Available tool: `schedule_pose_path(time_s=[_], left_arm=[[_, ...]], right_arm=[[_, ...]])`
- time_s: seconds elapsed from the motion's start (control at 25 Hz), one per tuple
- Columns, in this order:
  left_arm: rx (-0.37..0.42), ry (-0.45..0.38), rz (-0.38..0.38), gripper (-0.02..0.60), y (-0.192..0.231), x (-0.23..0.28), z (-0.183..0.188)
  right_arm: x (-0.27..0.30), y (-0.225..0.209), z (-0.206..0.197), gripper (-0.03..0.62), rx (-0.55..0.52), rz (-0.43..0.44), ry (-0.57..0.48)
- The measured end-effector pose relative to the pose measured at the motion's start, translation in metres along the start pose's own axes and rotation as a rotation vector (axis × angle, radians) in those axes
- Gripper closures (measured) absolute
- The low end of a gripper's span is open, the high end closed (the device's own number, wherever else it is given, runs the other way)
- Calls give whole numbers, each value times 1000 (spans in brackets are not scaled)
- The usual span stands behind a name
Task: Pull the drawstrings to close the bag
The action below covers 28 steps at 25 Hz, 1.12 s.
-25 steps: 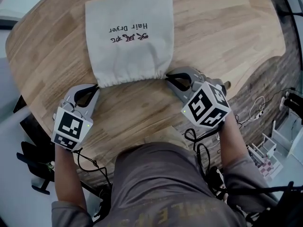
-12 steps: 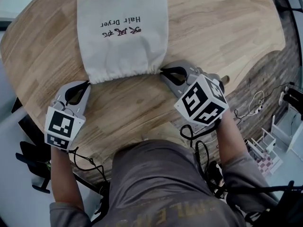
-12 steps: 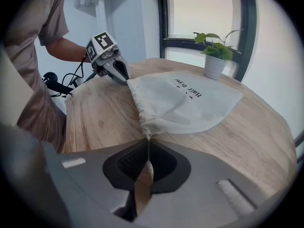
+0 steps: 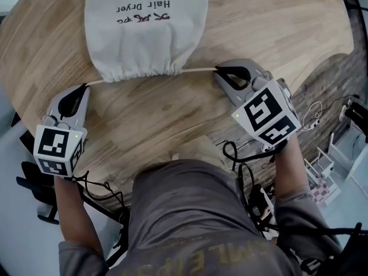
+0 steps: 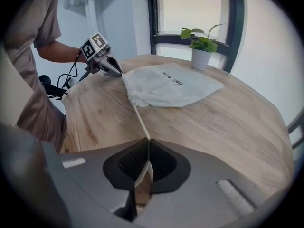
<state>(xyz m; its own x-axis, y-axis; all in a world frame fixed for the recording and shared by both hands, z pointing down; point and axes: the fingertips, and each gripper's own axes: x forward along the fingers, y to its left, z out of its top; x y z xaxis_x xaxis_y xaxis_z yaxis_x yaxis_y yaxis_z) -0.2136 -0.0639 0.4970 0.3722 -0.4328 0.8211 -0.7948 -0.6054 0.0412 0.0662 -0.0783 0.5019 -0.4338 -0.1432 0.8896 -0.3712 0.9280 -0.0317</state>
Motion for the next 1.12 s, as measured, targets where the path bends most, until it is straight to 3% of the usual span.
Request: schedule_pose_path(time_s=[0.32,0.72,0.92,0.96,1.04,1.12], left_arm=[[-30,22,20,575,15,1,2],[-18,-10,88,574,15,6,4],[-35,-17,72,566,5,7,-2],[-21,-4,77,559,3,4,-2],[-1,-12,80,478,-3,-7,6],[3,-62,56,431,-9,-20,23]], right_arm=[[-18,-26,-38,560,46,3,6],[-16,-31,-37,559,70,-60,-5],[-14,-28,-42,551,73,-62,18],[-14,-27,-41,532,67,-54,20],[-20,-23,-28,437,46,-37,2],[-30,-19,-4,433,4,-32,-45]])
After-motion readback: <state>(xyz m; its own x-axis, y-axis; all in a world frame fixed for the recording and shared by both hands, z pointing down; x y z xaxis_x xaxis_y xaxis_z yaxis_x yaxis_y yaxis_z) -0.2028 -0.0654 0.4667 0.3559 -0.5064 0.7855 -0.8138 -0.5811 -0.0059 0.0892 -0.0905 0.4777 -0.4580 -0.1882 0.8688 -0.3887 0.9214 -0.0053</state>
